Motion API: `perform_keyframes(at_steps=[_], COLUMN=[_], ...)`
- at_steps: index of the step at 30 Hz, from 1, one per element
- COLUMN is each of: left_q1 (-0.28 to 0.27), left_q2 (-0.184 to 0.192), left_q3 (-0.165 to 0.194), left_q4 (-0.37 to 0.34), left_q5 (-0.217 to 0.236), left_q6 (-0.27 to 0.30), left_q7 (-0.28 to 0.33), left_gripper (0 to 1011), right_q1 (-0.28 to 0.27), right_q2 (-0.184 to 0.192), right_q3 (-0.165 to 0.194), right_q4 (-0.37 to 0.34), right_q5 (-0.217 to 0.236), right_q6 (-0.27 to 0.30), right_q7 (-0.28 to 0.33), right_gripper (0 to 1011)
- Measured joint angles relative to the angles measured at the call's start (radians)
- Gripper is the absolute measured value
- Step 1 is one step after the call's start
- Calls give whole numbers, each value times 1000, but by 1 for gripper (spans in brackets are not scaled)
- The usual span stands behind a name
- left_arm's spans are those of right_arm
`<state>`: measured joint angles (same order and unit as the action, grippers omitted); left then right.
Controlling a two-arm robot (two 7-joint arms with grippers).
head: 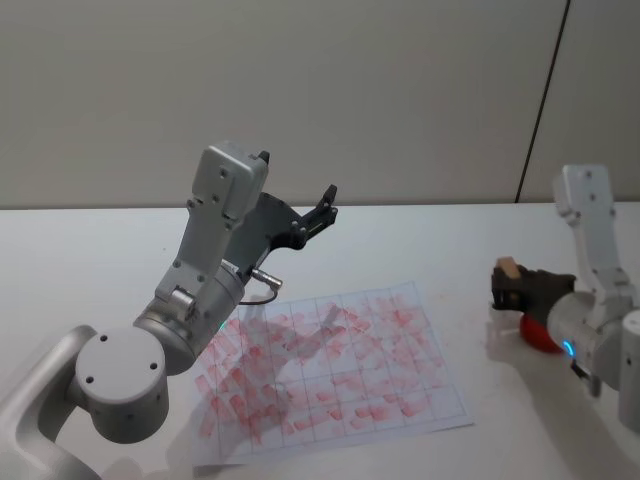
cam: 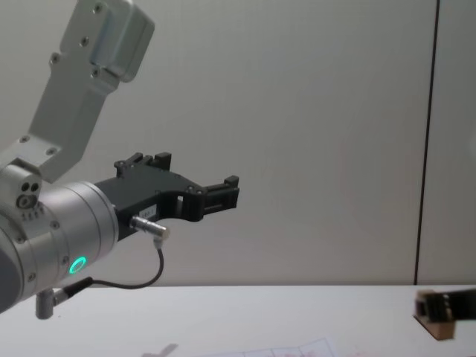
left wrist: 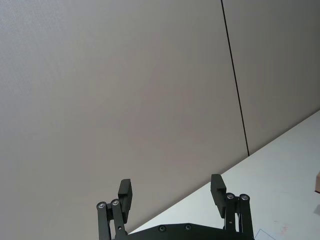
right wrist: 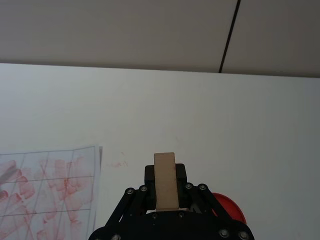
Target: Use the one hand to pick up the stamp and affix it onto the A4 paper.
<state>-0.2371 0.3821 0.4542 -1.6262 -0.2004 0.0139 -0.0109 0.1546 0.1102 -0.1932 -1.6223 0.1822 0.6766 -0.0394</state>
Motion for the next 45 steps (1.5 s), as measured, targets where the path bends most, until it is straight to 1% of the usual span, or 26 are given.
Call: perform_keyframes(at_steps=[6, 14, 30, 33, 35, 37, 38, 39, 40, 41, 44, 45], left_q1=[0, 0, 0, 0, 0, 0, 0, 0, 0, 0, 0, 0], left_q2=[0, 0, 0, 0, 0, 0, 0, 0, 0, 0, 0, 0], left_q3=[0, 0, 0, 0, 0, 0, 0, 0, 0, 0, 0, 0], left_q4=[0, 0, 0, 0, 0, 0, 0, 0, 0, 0, 0, 0], left_q5=[0, 0, 0, 0, 0, 0, 0, 0, 0, 0, 0, 0], left_q6=[0, 0, 0, 0, 0, 0, 0, 0, 0, 0, 0, 0], left_q7=[0, 0, 0, 0, 0, 0, 0, 0, 0, 0, 0, 0], left_gripper=[1001, 1001, 1001, 1001, 1001, 1001, 1001, 1001, 1001, 1001, 1001, 1001], right_q1=[-19, -28, -31, -32, -34, -35, -36, -37, -37, -39, -42, -43], right_q2=[16, 27, 32, 32, 32, 32, 32, 32, 32, 32, 32, 32], right_q3=[15, 29, 41, 42, 42, 43, 43, 43, 43, 43, 43, 43], right_q4=[5, 24, 49, 49, 49, 48, 45, 43, 41, 36, 26, 23], right_q5=[5, 6, -4, -7, -10, -12, -14, -16, -17, -20, -25, -27], right_q6=[1, 0, -4, -5, -8, -10, -13, -15, -16, -20, -28, -31], right_q7=[-4, -2, 6, 9, 11, 12, 13, 13, 14, 14, 15, 15], right_gripper=[219, 219, 222, 317, 357, 437, 449, 503, 523, 584, 642, 684])
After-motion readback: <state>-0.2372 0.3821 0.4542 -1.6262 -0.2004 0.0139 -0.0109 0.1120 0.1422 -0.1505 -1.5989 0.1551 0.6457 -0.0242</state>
